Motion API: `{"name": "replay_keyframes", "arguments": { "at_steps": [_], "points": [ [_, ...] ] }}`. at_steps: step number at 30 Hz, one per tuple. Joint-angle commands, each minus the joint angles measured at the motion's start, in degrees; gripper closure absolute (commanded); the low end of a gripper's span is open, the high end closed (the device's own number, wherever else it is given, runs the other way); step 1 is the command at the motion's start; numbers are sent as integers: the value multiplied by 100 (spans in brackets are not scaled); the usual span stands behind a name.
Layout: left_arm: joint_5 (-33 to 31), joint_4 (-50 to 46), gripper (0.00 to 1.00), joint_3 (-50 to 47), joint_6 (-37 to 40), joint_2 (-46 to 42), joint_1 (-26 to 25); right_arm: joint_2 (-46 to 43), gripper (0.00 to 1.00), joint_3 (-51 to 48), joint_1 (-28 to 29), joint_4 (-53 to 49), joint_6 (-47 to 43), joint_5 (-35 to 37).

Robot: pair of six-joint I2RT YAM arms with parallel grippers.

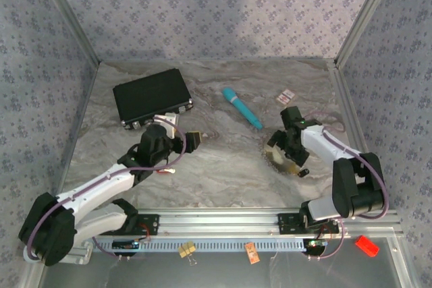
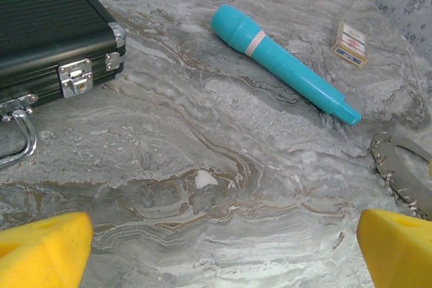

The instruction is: Put the keys on the keyring

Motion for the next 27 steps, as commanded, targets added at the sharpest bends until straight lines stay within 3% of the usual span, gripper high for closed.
{"name": "replay_keyframes", "arguments": {
  "at_steps": [1, 20, 23, 27],
  "points": [
    [-121, -52, 0, -71, 76, -166, -39, 9, 2, -202, -319, -33, -101, 87],
    [-148, -180, 0, -57, 23, -272, -46, 476, 3, 8, 737, 776, 133, -910],
    [-151, -215, 0, -49, 23, -301, -42, 340, 4, 219, 786, 462, -89, -445],
    [-182, -263, 0, -66, 32, -364, -41, 112, 10, 510, 862, -455, -482, 887]
  ]
}}
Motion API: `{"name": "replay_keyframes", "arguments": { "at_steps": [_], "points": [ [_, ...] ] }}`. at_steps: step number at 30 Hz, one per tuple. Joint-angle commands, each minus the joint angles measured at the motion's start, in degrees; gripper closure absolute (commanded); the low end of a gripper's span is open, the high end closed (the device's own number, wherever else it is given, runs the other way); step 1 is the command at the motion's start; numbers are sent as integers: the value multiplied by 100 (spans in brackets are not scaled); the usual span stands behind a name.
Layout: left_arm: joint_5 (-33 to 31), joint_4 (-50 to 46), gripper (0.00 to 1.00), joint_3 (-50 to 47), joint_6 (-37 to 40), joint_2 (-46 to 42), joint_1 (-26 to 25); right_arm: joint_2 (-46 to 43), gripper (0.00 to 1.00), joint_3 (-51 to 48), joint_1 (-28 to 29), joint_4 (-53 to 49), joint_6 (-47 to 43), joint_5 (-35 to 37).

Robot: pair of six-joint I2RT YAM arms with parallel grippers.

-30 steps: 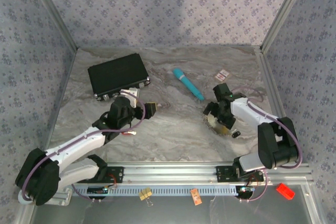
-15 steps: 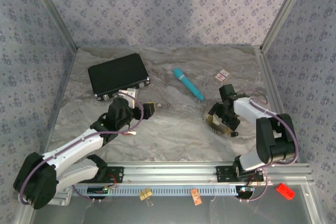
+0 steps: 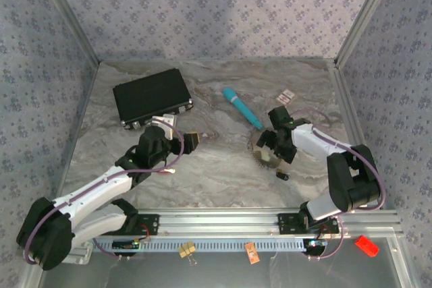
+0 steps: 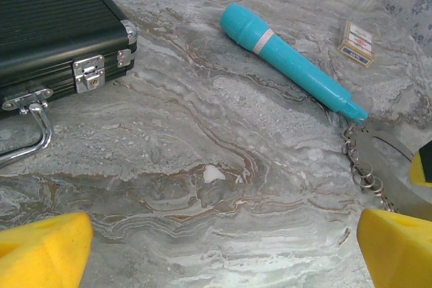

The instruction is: Put the keys on the keyring

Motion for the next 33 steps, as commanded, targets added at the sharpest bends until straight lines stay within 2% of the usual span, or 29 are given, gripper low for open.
{"name": "replay_keyframes", "arguments": {
  "at_steps": [1, 5, 10, 11, 15, 18, 33],
  "points": [
    [-87, -80, 0, -12, 43, -155, -45, -241, 13, 350, 106, -901, -470, 1115],
    [-114, -122, 0, -30, 43, -233, -41, -330, 29, 481, 423, -1182, -1059, 1331],
    [-72, -219, 0, -42, 35, -396, -49, -310, 74, 456, 719, -1259, -865, 618],
    [-76, -269, 0, -52, 42, -446, -53, -366, 76, 365, 780, -1207, -649, 484],
    [-83, -326, 0, -116, 34, -568, -54, -751, 67, -191, 1009, -738, 226, 71],
    [-87, -313, 0, -141, -9, -551, -48, -1040, 68, -617, 1011, -408, 649, -31],
    [-10, -161, 0, -6, -98, -222, -83, -1746, 71, -1376, 868, -242, 1053, -303]
  ]
}}
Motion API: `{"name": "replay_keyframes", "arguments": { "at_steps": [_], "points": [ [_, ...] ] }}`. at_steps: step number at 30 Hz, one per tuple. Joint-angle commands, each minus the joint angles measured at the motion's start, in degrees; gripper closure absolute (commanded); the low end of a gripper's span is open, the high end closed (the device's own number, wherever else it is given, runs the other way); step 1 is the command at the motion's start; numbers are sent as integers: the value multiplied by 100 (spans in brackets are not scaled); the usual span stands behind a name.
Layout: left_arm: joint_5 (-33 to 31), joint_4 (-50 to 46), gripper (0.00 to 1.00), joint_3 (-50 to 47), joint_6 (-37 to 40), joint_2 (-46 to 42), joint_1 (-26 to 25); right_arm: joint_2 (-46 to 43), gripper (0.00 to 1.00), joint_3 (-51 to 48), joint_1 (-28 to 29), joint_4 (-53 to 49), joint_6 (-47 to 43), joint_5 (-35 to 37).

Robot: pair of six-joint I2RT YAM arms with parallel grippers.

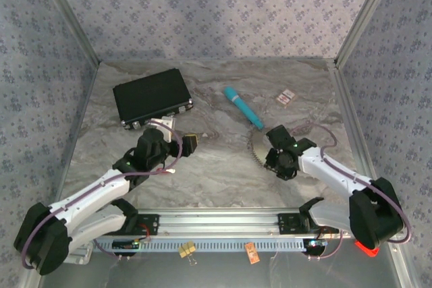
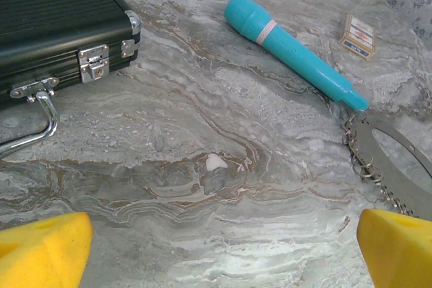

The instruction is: Put the keys on the keyring

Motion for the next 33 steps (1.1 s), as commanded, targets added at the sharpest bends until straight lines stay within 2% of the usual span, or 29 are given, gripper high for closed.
{"name": "replay_keyframes", "arguments": {
  "at_steps": [1, 14, 33],
  "points": [
    [30, 97, 0, 93, -83, 34, -52, -27, 71, -196, -42, 132, 196, -194],
    [-9, 45, 0, 94, -118, -73, -74, 194, 73, -454, -155, 671, 134, -331],
    [-8, 104, 0, 112, -135, 1, -88, 254, 80, -472, -356, 844, -83, -106]
  ]
}}
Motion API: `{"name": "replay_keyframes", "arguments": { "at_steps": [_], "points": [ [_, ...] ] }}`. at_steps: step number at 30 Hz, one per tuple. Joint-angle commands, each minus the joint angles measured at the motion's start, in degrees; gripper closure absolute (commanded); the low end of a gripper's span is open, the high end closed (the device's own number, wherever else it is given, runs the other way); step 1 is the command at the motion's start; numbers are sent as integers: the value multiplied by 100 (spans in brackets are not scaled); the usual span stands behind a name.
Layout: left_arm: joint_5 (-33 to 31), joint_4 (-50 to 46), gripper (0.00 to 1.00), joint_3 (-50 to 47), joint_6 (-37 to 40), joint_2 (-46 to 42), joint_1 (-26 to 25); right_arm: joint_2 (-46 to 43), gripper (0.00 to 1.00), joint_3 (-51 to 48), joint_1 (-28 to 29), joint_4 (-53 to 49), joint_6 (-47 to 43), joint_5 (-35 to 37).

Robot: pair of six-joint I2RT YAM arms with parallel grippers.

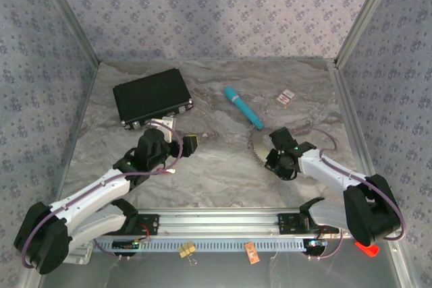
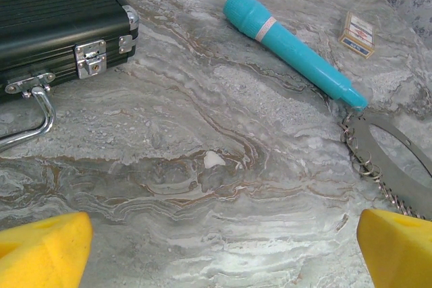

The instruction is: Put the keys on the keyring

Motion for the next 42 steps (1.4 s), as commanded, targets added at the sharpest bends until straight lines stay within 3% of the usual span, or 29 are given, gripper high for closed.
{"name": "replay_keyframes", "arguments": {
  "at_steps": [1, 19, 29, 38, 42],
  "points": [
    [-6, 103, 0, 112, -59, -21, -52, 85, 80, -29, -37, -3, -86, 169],
    [-62, 71, 0, 123, -59, -51, -50, -43, 98, 77, -54, -62, -125, 366],
    [-63, 88, 0, 109, -76, -47, -56, -56, 100, 175, -45, -120, -230, 340],
    [-71, 78, 0, 89, -84, -59, -63, 153, 82, 276, -27, -80, -320, 322],
    [-81, 69, 0, 84, -75, -76, -61, 234, 80, 270, -26, -48, -326, 321]
  ]
}}
